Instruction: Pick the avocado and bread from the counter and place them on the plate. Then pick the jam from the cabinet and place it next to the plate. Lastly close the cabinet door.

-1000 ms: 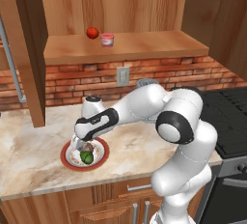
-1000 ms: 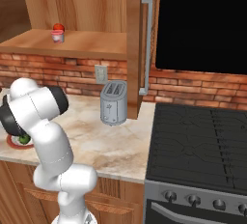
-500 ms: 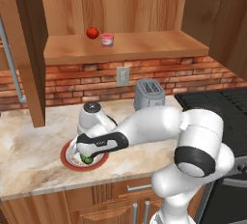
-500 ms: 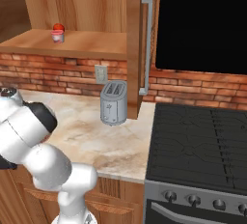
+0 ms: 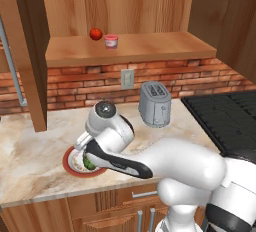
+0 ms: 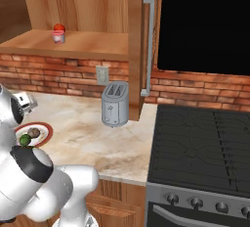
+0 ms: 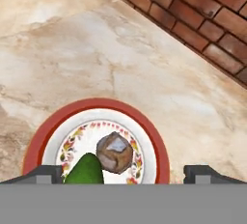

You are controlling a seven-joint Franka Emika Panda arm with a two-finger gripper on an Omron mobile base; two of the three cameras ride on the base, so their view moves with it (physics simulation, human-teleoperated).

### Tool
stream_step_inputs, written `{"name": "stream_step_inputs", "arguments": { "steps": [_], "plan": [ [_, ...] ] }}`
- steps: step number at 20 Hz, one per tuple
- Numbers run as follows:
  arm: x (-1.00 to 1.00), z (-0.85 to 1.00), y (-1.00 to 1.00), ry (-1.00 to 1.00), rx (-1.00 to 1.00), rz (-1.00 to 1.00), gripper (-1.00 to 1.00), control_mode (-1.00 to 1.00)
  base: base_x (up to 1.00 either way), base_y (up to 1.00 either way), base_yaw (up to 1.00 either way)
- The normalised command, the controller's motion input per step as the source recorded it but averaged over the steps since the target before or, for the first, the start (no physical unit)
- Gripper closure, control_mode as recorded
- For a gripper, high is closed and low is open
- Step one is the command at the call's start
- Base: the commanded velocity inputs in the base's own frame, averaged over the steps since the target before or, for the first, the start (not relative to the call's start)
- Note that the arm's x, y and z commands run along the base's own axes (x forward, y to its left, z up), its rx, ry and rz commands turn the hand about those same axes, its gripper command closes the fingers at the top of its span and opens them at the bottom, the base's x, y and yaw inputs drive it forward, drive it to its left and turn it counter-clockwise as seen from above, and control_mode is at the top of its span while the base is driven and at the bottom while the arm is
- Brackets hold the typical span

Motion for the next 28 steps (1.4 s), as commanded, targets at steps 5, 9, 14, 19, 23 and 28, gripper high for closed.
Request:
{"name": "stream_step_inputs", "arguments": {
  "steps": [5,9,14,19,23,28],
  "plan": [
    [-0.23,0.65,-0.53,-0.01,0.12,-0.09,-1.0,-1.0,0.0,0.0,0.0],
    [-0.46,0.54,-0.67,-0.04,0.15,-0.12,-1.0,-1.0,0.0,0.0,0.0],
    [-0.52,0.53,-0.52,-0.1,0.04,-0.05,-1.0,-1.0,0.0,0.0,0.0],
    [-0.48,0.62,-0.37,-0.13,0.0,-0.01,-1.0,-1.0,0.0,0.0,0.0],
    [-0.23,0.64,-0.29,-0.1,0.0,-0.06,-1.0,-1.0,0.0,0.0,0.0],
    [-0.07,0.55,-0.26,-0.02,0.03,-0.16,-1.0,-1.0,0.0,0.0,0.0]
  ]
}}
